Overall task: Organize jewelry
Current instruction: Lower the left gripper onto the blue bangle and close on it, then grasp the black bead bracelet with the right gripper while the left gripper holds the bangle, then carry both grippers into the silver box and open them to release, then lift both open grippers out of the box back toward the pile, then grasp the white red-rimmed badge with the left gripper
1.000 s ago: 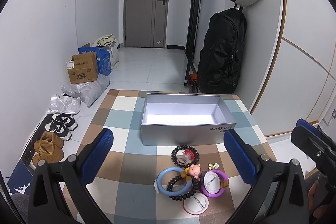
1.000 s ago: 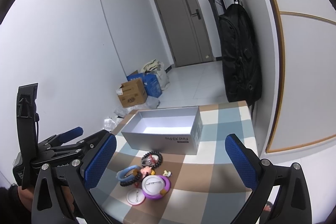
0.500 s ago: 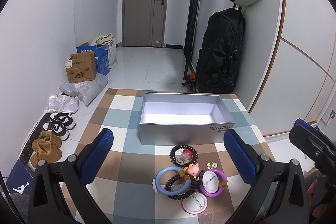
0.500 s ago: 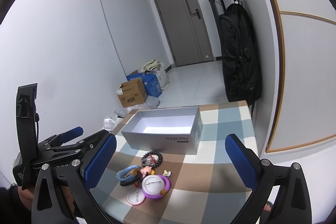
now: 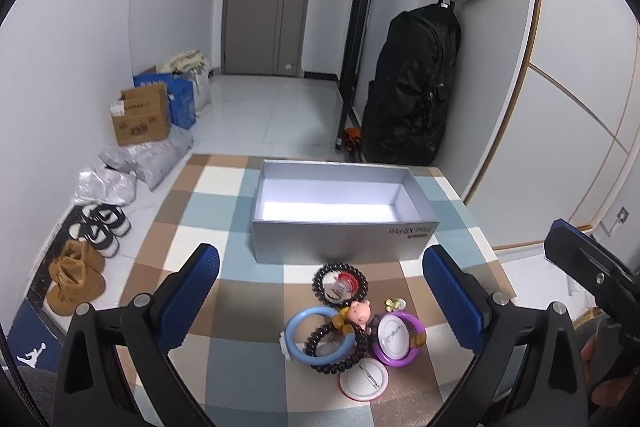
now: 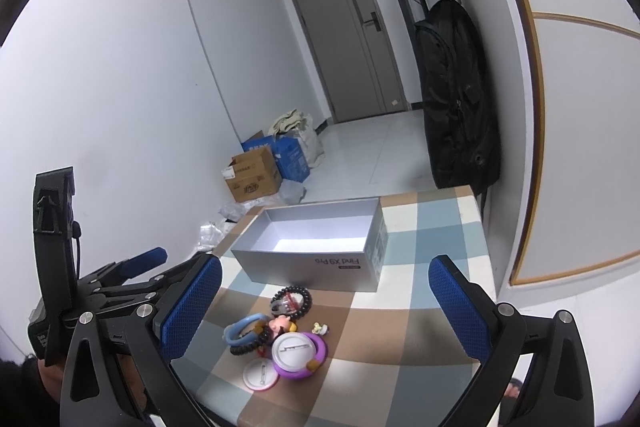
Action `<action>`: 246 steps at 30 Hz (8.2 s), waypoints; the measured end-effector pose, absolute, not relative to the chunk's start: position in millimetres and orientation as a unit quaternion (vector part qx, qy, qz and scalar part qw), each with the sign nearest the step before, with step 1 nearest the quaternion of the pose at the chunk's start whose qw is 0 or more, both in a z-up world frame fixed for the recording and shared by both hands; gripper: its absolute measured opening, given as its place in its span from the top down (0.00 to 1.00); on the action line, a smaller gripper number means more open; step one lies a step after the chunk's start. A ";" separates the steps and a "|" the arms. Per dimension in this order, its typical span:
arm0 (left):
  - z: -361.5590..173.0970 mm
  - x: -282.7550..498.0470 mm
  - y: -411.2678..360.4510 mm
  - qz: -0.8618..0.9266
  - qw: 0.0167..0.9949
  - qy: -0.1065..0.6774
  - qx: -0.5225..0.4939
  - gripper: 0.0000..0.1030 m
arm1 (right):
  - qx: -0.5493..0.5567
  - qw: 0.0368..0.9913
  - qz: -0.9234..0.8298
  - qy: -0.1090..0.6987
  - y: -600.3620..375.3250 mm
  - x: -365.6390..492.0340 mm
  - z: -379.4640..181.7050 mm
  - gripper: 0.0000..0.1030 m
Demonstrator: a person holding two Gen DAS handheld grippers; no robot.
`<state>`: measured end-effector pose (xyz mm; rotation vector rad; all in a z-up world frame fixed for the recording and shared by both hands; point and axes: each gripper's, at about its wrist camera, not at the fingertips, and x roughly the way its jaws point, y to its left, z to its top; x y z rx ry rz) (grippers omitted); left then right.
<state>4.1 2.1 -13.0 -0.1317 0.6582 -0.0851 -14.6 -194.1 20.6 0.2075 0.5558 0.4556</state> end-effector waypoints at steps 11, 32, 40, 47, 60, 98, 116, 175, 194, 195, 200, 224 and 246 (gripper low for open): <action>-64.3 22.9 17.9 -0.133 0.872 0.454 -0.128 0.04 | 0.129 0.908 0.222 0.331 -196.2 5.8 8.0 0.00; -88.6 40.4 27.9 -0.163 0.839 0.500 -0.142 0.42 | 0.202 0.870 0.235 0.384 -197.7 33.1 -7.1 0.00; -89.6 42.1 28.2 -0.165 0.841 0.498 -0.136 0.44 | 0.200 0.870 0.236 0.385 -195.4 35.5 -7.1 0.00; -90.5 45.7 36.1 -0.166 0.832 0.501 -0.171 0.44 | 0.190 0.872 0.236 0.386 -193.6 35.7 -7.8 0.00; -65.3 36.3 66.1 -0.150 0.849 0.448 -0.236 0.44 | 0.150 0.855 0.243 0.433 -176.4 27.8 -28.1 0.00; -43.7 33.0 84.3 -0.145 0.873 0.402 -0.235 0.44 | 0.161 0.754 0.334 0.542 -94.5 28.0 -82.0 0.94; -44.4 34.9 86.8 -0.136 0.868 0.404 -0.253 0.44 | 0.144 0.786 0.317 0.511 -99.1 27.2 -62.7 0.67; -59.9 153.3 32.5 -0.150 0.855 0.468 -0.163 0.44 | 0.162 0.828 0.282 0.457 -157.2 155.7 -26.8 0.91; -29.0 124.9 30.9 -0.141 0.899 0.385 -0.157 0.24 | 0.153 0.873 0.259 0.384 -181.1 138.6 -3.0 0.04; -25.4 119.3 29.6 -0.133 0.905 0.376 -0.145 0.24 | 0.149 0.877 0.256 0.379 -182.4 135.7 -1.0 0.02; -18.4 88.3 29.5 -0.101 0.921 0.359 -0.114 0.24 | 0.125 0.897 0.237 0.352 -184.6 116.1 5.9 0.00; -53.2 19.9 13.7 -0.068 0.897 0.429 -0.084 0.08 | 0.060 0.907 0.215 0.357 -188.8 27.3 0.8 0.00; -91.7 0.3 -30.9 -0.108 0.857 0.505 0.007 0.09 | 0.055 0.912 0.191 0.358 -199.2 -3.2 0.8 0.00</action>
